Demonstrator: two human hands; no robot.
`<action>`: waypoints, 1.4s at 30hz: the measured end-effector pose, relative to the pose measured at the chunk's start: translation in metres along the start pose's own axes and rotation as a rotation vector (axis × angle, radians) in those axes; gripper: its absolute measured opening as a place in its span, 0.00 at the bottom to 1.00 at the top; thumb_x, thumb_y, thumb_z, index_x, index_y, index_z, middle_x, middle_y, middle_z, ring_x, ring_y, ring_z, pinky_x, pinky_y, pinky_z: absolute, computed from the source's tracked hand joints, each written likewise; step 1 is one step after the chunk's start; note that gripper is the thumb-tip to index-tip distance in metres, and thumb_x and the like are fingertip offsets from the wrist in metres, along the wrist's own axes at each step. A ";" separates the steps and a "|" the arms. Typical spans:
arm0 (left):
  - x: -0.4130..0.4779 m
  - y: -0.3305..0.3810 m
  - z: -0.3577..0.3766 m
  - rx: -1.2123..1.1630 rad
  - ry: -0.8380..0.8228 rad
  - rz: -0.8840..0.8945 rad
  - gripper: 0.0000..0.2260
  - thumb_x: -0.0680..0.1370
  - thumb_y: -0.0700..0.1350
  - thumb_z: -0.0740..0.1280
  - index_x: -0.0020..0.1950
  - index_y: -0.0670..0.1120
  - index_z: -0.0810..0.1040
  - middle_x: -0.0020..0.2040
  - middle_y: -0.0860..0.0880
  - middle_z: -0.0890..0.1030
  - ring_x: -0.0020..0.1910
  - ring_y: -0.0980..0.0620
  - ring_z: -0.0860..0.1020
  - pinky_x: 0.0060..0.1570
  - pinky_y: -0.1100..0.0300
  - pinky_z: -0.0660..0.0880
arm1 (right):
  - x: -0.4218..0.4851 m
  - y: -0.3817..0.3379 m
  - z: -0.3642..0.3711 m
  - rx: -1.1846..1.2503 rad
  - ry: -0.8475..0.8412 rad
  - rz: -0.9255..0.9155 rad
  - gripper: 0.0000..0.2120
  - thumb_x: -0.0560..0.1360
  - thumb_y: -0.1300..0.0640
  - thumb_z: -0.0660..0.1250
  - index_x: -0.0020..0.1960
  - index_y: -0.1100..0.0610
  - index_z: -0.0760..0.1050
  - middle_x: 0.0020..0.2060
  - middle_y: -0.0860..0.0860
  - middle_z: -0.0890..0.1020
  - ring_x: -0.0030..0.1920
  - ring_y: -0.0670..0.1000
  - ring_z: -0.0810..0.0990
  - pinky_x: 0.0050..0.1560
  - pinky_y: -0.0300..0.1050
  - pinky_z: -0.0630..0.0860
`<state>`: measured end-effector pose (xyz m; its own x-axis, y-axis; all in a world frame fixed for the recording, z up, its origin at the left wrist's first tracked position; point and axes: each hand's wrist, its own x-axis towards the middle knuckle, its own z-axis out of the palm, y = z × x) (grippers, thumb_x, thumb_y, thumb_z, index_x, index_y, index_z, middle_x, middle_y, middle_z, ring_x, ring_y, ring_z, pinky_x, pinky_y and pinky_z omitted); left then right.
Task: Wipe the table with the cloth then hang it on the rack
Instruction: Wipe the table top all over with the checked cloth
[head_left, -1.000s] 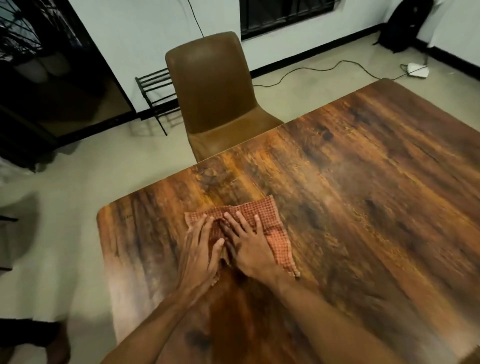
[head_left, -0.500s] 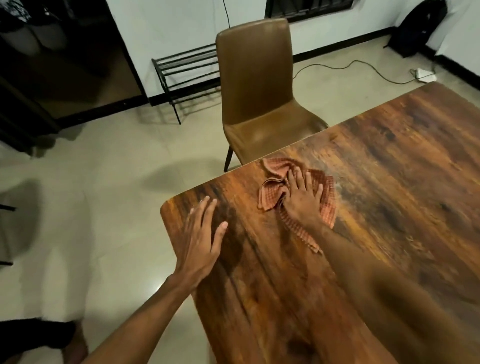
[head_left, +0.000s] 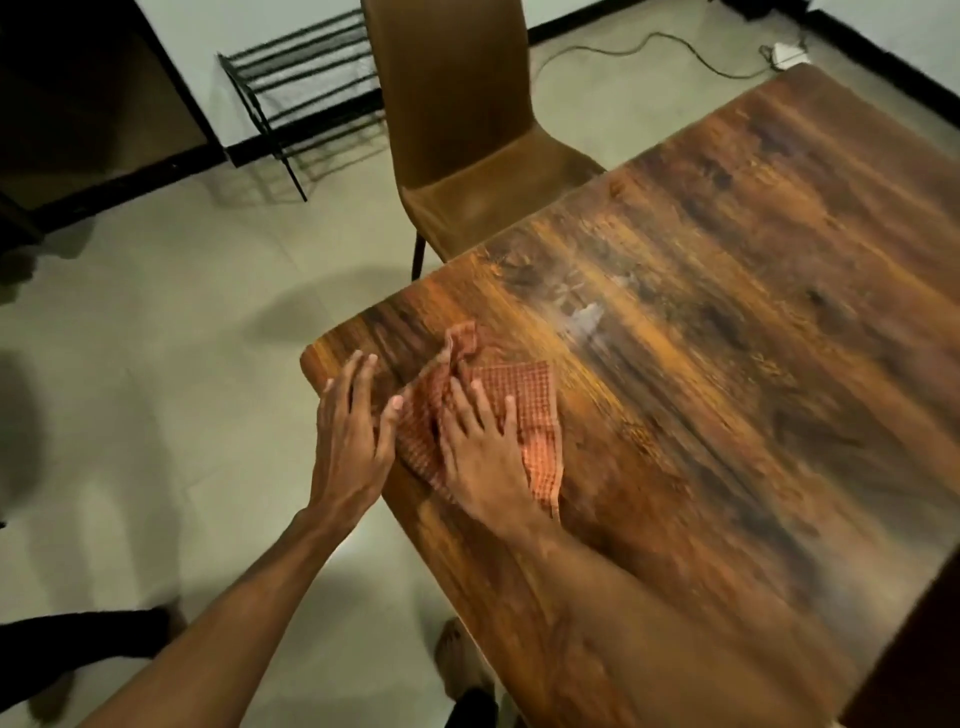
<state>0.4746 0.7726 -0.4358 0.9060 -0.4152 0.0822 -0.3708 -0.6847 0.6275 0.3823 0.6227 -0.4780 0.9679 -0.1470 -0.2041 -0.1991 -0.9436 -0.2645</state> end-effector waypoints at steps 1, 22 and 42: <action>-0.006 0.005 0.003 -0.007 -0.010 0.012 0.25 0.84 0.55 0.55 0.78 0.44 0.65 0.79 0.45 0.64 0.78 0.46 0.62 0.77 0.42 0.58 | -0.031 -0.002 0.012 -0.025 -0.001 -0.049 0.28 0.86 0.44 0.42 0.84 0.49 0.51 0.85 0.51 0.49 0.84 0.56 0.43 0.79 0.71 0.46; -0.159 0.115 0.051 0.044 -0.327 0.299 0.26 0.84 0.59 0.52 0.79 0.48 0.62 0.81 0.48 0.60 0.79 0.52 0.54 0.79 0.48 0.50 | -0.250 -0.002 0.042 0.154 0.080 0.422 0.34 0.81 0.39 0.41 0.84 0.49 0.52 0.83 0.51 0.44 0.84 0.59 0.43 0.79 0.70 0.39; -0.095 0.090 0.065 -0.074 -0.578 0.630 0.26 0.84 0.56 0.54 0.79 0.47 0.62 0.80 0.46 0.62 0.78 0.51 0.58 0.80 0.52 0.49 | -0.308 -0.023 0.069 0.235 0.285 1.293 0.30 0.85 0.42 0.41 0.85 0.49 0.48 0.84 0.51 0.46 0.84 0.58 0.45 0.81 0.67 0.46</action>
<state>0.3420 0.7113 -0.4376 0.2815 -0.9588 0.0373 -0.7376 -0.1914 0.6476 0.0781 0.7106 -0.4741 0.0597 -0.9703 -0.2344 -0.9811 -0.0137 -0.1929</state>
